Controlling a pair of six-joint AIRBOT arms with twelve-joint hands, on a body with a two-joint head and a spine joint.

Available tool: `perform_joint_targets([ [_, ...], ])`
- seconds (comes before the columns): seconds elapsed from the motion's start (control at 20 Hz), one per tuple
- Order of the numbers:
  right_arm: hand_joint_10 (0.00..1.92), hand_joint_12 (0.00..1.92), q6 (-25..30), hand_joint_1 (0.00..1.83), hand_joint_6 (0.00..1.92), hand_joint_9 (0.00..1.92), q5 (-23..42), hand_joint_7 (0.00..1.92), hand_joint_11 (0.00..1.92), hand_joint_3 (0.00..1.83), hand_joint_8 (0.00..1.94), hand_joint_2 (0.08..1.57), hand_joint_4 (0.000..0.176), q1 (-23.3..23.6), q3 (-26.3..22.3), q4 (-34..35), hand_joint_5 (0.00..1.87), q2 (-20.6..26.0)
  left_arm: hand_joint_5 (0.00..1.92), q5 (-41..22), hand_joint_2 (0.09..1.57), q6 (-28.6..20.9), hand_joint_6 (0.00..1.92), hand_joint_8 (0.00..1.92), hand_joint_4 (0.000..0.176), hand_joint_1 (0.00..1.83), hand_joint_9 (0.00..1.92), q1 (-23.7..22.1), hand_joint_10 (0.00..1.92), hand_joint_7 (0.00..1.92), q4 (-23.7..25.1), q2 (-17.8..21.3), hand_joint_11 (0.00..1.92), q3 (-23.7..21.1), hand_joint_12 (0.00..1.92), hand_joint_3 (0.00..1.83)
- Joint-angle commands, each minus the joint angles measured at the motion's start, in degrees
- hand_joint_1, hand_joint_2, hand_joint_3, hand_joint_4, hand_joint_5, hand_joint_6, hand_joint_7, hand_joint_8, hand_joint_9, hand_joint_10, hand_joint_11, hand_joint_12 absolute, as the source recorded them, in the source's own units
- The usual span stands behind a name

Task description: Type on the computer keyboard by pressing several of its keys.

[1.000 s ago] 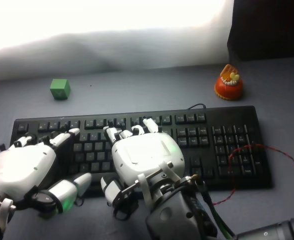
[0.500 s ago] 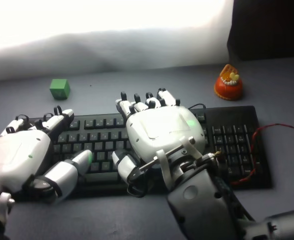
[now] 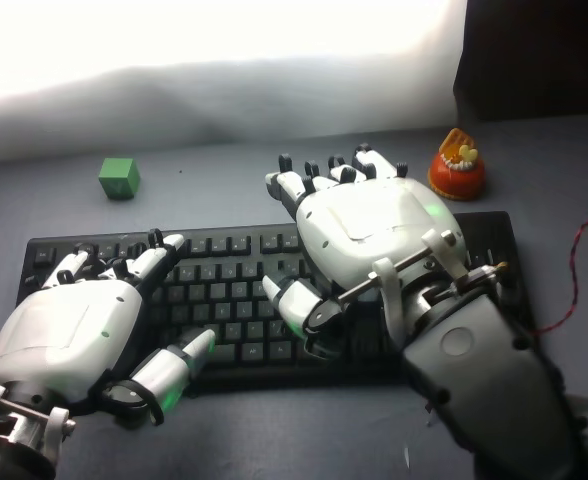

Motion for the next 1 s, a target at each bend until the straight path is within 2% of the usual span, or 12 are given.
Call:
perform_joint_targets([
  [0.0,0.76,1.56,0.2,0.65,0.24,0.25,2.3,0.42,0.00,0.00,0.02,1.28,0.000,0.9,-0.4,-5.9,0.21,0.7,0.26,-6.4,1.33,0.0,0.01,0.00,0.001,0.52,0.62,-0.4,0.01,0.44,3.6,-0.1,0.09,0.5,1.23,0.00],
  [0.1,0.76,1.56,-0.3,0.66,0.24,0.25,1.7,0.42,0.00,0.00,0.02,1.29,0.000,1.8,-1.5,-5.9,0.22,2.4,0.26,-6.5,1.34,0.0,0.00,0.00,0.007,0.51,0.61,-0.4,0.01,0.43,3.6,-0.5,0.09,1.4,1.22,0.00],
  [0.35,0.76,1.57,-2.3,0.65,0.22,0.24,1.6,0.40,0.00,0.00,0.00,1.29,0.000,3.2,-2.2,-5.8,0.20,4.3,0.22,-6.8,1.31,0.0,0.00,0.00,0.000,0.61,0.60,-0.4,0.00,0.41,3.9,-1.5,0.09,2.2,1.20,0.00],
  [0.5,0.76,1.57,-3.4,0.64,0.22,0.25,1.3,0.40,0.00,0.00,0.00,1.30,0.000,3.1,-2.8,-5.8,0.19,4.7,0.22,-6.8,1.19,0.0,0.00,0.00,0.000,0.85,0.58,-0.4,0.00,0.41,4.5,-1.9,0.07,2.3,1.20,0.00],
  [0.55,0.76,1.57,-4.0,0.64,0.22,0.24,1.2,0.40,0.00,0.00,0.00,1.29,0.000,3.0,-3.1,-5.8,0.19,4.7,0.21,-6.8,1.13,0.1,0.00,0.00,0.005,0.96,0.54,-0.4,0.00,0.38,4.5,-2.2,0.01,2.4,1.24,0.00],
  [0.6,0.75,1.56,-4.2,0.63,0.21,0.24,1.3,0.40,0.00,0.00,0.00,1.30,0.000,2.9,-3.3,-5.8,0.19,4.7,0.23,-6.8,1.06,0.3,0.00,0.00,0.021,1.10,0.54,-0.4,0.00,0.39,4.5,-2.3,0.00,2.4,1.26,0.00],
  [0.65,0.76,1.56,-4.4,0.63,0.21,0.25,1.5,0.40,0.00,0.00,0.00,1.30,0.000,2.9,-3.5,-5.8,0.18,4.7,0.19,-7.0,1.05,0.4,0.00,0.00,0.031,1.16,0.49,-0.4,0.00,0.35,4.5,-2.5,0.00,2.4,1.21,0.00],
  [0.75,0.75,1.56,-4.4,0.63,0.22,0.25,1.8,0.41,0.00,0.00,0.01,1.30,0.000,3.0,-3.7,-5.8,0.19,4.6,0.18,-7.1,1.01,0.6,0.00,0.00,0.069,1.25,0.46,-0.4,0.00,0.30,4.5,-2.7,0.00,2.4,1.19,0.00],
  [0.95,0.74,1.55,-4.4,0.61,0.21,0.24,1.7,0.39,0.00,0.00,0.00,1.30,0.000,3.0,-3.9,-5.8,0.18,4.5,0.19,-7.0,1.02,1.0,0.00,0.00,0.061,1.27,0.44,-0.5,0.00,0.30,4.5,-2.8,0.00,2.5,1.18,0.00],
])
